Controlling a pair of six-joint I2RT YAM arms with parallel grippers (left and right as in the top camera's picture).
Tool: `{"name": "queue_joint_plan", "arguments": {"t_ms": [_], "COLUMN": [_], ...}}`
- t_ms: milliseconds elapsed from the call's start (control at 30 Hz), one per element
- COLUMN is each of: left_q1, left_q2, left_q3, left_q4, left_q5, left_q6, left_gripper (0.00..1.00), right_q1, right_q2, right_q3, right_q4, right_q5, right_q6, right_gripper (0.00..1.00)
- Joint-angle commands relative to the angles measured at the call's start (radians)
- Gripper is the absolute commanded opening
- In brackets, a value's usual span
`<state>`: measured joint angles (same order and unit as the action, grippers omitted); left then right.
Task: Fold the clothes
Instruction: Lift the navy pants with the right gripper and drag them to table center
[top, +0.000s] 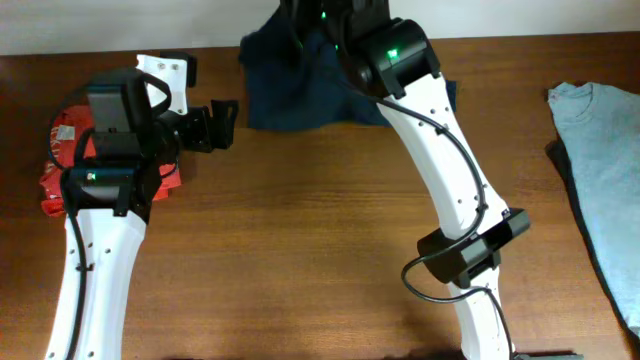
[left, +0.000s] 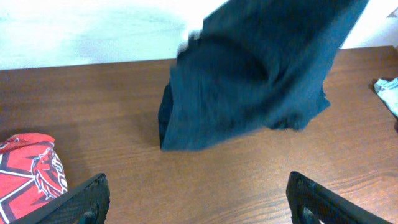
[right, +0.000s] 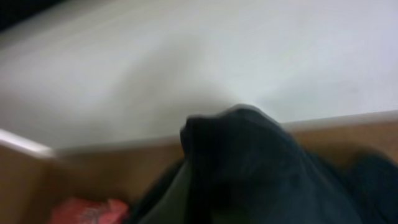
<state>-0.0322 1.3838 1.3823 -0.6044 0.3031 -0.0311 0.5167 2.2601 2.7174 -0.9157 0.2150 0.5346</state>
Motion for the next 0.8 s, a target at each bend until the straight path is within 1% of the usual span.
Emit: {"name": "queue_joint_plan", "arguments": {"t_ms": [0,33,100,267,300,367,433,567,633,700,767], "left_q1": [0.003,0.003,0.003,0.003,0.003,0.003,0.002,0.002,0.002,0.002,0.002], "left_q2": [-0.009,-0.009,-0.009,-0.009,-0.009,-0.009,-0.007,0.019,0.047,0.077,0.116], "left_q3": [0.011,0.011,0.011,0.011,0.011,0.011,0.011,0.011,0.011,0.011,0.011], "left_q4": [0.006,0.008,0.009,0.013,0.014,0.013,0.008,-0.009,-0.014,-0.017,-0.017], "left_q5": [0.006,0.006,0.003,0.003,0.003,0.004,0.005,0.008,0.008,0.013,0.029], "left_q6": [-0.003,-0.003,-0.003,-0.003,-0.003,-0.003,-0.003,-0.003,-0.004,-0.012,-0.016], "left_gripper": [0.9,0.91,0.9,0.9,0.9,0.91,0.91,0.91,0.9,0.91,0.91], "right_q1": [0.035,0.044,0.054,0.072,0.072,0.066,0.053,-0.006,-0.057,-0.102,-0.168], "right_q2": [-0.012,-0.012,-0.013,-0.014,-0.015,-0.015,-0.015,-0.014,-0.014,-0.013,-0.013], "right_q3": [0.019,0.019,0.019,0.019,0.019,0.019,0.019,0.019,0.019,0.019,0.019], "right_q4": [-0.077,-0.129,-0.204,-0.423,-0.446,-0.502,-0.535,-0.546,-0.531,-0.525,-0.516], "right_q5": [-0.089,-0.132,-0.175,-0.203,-0.2,-0.163,-0.11,-0.056,-0.053,-0.054,-0.089], "right_q6": [0.051,0.051,0.051,0.05,0.05,0.038,-0.01,-0.126,-0.171,-0.183,-0.191], "right_gripper": [0.34,0.51,0.56,0.62,0.63,0.66,0.68,0.7,0.73,0.75,0.79]}}
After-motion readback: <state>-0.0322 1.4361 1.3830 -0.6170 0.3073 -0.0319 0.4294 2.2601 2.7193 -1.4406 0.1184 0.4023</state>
